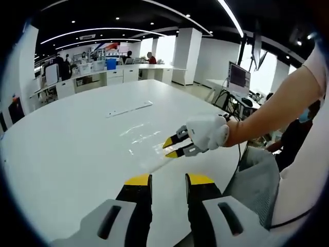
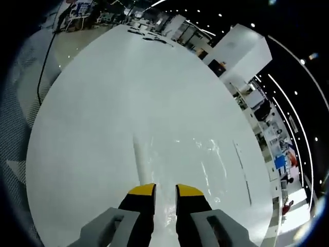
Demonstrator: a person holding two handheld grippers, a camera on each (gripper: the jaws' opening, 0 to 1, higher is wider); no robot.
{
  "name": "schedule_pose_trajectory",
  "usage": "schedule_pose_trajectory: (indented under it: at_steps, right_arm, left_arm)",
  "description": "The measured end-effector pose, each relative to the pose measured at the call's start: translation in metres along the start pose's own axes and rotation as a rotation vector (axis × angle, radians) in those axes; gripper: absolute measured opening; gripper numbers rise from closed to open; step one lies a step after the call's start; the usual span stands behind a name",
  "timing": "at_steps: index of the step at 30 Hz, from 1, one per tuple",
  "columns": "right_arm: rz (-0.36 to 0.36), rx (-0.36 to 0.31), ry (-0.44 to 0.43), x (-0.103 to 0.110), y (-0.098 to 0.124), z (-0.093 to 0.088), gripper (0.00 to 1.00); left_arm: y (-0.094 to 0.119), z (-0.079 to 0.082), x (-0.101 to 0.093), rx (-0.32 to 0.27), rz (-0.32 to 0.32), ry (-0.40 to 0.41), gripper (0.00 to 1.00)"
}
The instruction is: Arrange the food packaging bags into a neat stack by flattening each bag and aligning their edges.
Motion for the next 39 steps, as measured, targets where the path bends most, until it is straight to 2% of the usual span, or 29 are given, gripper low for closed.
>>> schedule_pose_trajectory:
  at_steps: [9,14,19,22,39]
  right_arm:
    - [0.025,-0.025,-0.090,0.002,0.009,-0.003,0.22]
    - [0.049,-0.052,-0.205,0.006,0.016,-0.006,0.29]
    - [0.044,-0.062,-0.224,0.009,0.028,-0.005,0.33]
    - [0.039,-0.075,-0.294,0.008,0.031,-0.008,0.37]
    - [0.019,-0.126,-0.467,0.015,0.061,-0.019,0.61]
  left_arm:
    - [0.003,-0.003,0.003,-0.005,0.006,-0.004,0.24]
    - [0.003,-0.008,0.004,-0.002,0.008,-0.006,0.24]
    - [0.003,-0.010,0.003,0.001,0.008,-0.010,0.25]
    - [0.003,-0.012,0.004,0.002,0.010,-0.010,0.25]
    - [0.009,-0.025,-0.003,0.025,0.027,-0.022,0.35]
Point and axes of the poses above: the point that each gripper's makers call its tool centre point, and the gripper's own axes: y roughly backward along the fingers, x roughly to its left, z roughly out of its top, the point moved 6 cm from there along y, roughly backward along the fingers, and after that the axes turned 1 degree about -z, right-handed, at the moved point
